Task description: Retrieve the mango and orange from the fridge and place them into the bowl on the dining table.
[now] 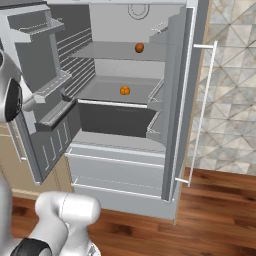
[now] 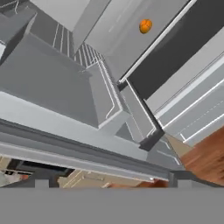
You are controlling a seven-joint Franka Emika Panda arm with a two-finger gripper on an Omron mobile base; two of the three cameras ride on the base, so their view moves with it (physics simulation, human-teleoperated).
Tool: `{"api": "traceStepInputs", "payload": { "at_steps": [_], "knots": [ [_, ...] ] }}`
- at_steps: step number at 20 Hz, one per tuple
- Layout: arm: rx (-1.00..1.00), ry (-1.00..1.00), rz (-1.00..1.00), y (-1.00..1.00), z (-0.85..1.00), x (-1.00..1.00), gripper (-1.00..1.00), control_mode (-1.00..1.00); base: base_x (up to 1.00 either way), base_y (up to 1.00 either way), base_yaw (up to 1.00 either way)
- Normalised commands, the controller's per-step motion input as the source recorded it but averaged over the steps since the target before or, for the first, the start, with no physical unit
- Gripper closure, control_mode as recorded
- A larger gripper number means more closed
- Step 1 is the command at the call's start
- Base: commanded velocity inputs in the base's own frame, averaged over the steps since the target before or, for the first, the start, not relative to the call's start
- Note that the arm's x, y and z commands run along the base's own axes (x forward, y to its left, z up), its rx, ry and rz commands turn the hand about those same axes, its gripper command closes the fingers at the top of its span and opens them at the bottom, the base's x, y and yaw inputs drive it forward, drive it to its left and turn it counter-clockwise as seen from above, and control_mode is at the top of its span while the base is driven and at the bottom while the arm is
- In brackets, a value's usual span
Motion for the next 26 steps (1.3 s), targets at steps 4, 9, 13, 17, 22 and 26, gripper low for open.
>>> {"api": "traceStepInputs", "payload": {
  "at_steps": [4,9,13,17,22,26],
  "knots": [
    [-0.36,-0.17,0.00,-0.91,-0.40,-0.11,-1.00,-1.00,0.00,0.00,0.00],
    [-0.23,-0.29,0.05,-0.67,-0.24,-0.20,-1.00,-1.00,0.00,0.00,0.00],
    [-0.21,-0.27,0.11,-0.54,-0.27,-0.28,-1.00,-1.00,0.00,0.00,0.00],
    [-0.13,-0.10,0.12,-0.47,0.00,-0.52,-1.00,-1.00,0.00,0.00,0.00],
    [-0.10,0.00,0.01,-0.22,0.13,-0.45,-1.00,-1.00,0.00,0.00,0.00],
    [-0.11,0.04,0.00,-0.18,0.16,-0.31,-1.00,-1.00,0.00,0.00,0.00]
  ]
}}
